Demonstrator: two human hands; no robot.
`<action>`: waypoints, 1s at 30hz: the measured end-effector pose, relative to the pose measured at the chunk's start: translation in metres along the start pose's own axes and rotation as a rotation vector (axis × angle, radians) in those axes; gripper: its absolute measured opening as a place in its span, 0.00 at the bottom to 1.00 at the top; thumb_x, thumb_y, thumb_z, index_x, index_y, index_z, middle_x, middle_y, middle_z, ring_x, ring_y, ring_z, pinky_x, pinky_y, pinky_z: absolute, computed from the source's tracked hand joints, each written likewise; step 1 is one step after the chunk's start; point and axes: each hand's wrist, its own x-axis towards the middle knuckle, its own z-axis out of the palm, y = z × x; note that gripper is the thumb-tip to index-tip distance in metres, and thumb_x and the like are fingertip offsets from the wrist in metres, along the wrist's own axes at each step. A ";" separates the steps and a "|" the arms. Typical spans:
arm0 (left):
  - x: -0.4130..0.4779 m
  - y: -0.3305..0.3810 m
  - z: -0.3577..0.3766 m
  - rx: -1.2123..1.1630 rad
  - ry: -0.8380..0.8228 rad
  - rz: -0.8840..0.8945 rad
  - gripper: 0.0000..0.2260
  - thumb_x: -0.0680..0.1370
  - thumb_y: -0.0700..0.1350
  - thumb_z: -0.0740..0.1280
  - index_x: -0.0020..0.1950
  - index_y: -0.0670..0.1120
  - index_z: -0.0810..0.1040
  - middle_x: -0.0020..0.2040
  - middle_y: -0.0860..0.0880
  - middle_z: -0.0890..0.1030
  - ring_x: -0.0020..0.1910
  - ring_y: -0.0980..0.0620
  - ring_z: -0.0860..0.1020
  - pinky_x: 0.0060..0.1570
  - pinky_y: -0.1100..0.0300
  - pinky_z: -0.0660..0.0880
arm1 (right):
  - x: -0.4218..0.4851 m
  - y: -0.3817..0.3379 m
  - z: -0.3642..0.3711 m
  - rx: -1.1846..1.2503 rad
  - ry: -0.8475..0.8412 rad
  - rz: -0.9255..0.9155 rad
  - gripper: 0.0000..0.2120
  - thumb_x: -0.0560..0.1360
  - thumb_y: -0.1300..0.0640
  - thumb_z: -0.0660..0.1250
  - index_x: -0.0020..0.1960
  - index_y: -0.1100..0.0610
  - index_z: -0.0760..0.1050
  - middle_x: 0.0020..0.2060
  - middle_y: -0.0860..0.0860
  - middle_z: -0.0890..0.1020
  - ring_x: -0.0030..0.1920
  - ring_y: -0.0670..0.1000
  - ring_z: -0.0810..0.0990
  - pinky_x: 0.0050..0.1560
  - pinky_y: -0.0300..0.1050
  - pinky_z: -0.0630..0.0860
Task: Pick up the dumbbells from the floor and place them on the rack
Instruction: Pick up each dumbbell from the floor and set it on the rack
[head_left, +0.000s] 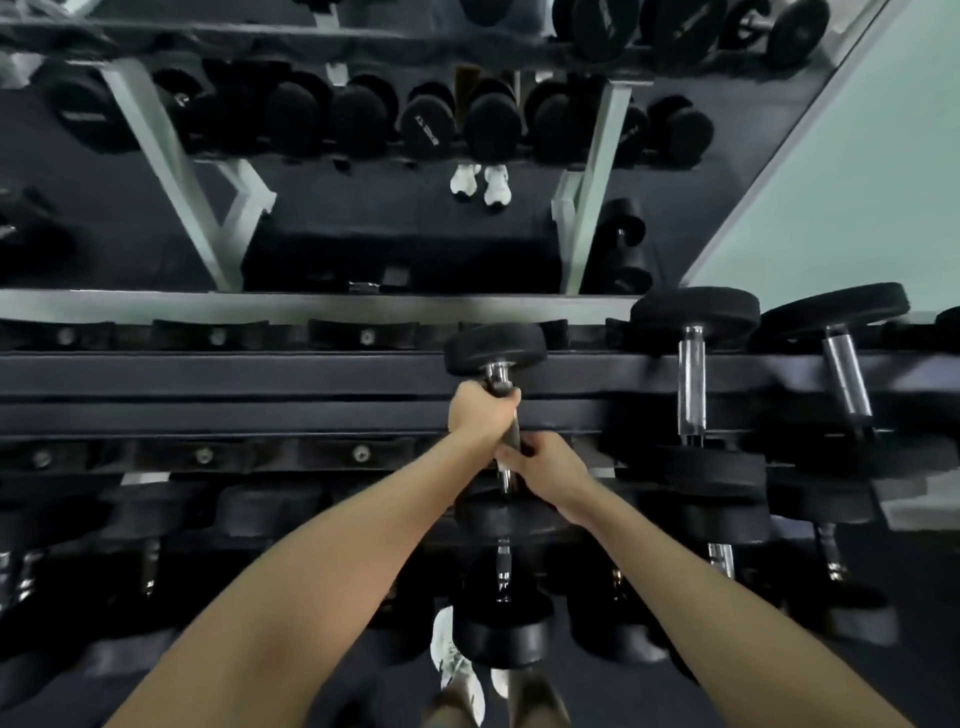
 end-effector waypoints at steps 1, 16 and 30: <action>0.008 0.004 0.003 -0.006 -0.003 -0.006 0.13 0.73 0.48 0.70 0.52 0.42 0.81 0.51 0.43 0.84 0.52 0.44 0.81 0.51 0.56 0.76 | 0.008 -0.001 -0.004 -0.011 0.004 0.008 0.21 0.74 0.41 0.64 0.42 0.60 0.78 0.30 0.49 0.76 0.34 0.51 0.75 0.37 0.46 0.67; 0.060 0.026 0.031 -0.034 -0.023 -0.025 0.13 0.74 0.46 0.70 0.56 0.42 0.80 0.52 0.44 0.83 0.53 0.45 0.81 0.57 0.50 0.77 | 0.073 -0.002 -0.029 -0.042 -0.032 0.026 0.14 0.75 0.43 0.63 0.51 0.53 0.78 0.43 0.52 0.84 0.45 0.52 0.82 0.49 0.50 0.76; 0.038 0.008 0.003 -0.043 0.003 0.056 0.14 0.74 0.49 0.69 0.56 0.44 0.79 0.54 0.47 0.83 0.54 0.48 0.80 0.57 0.52 0.77 | 0.058 -0.013 -0.027 -0.290 0.266 -0.088 0.22 0.75 0.41 0.63 0.60 0.55 0.72 0.51 0.51 0.82 0.52 0.54 0.80 0.45 0.45 0.70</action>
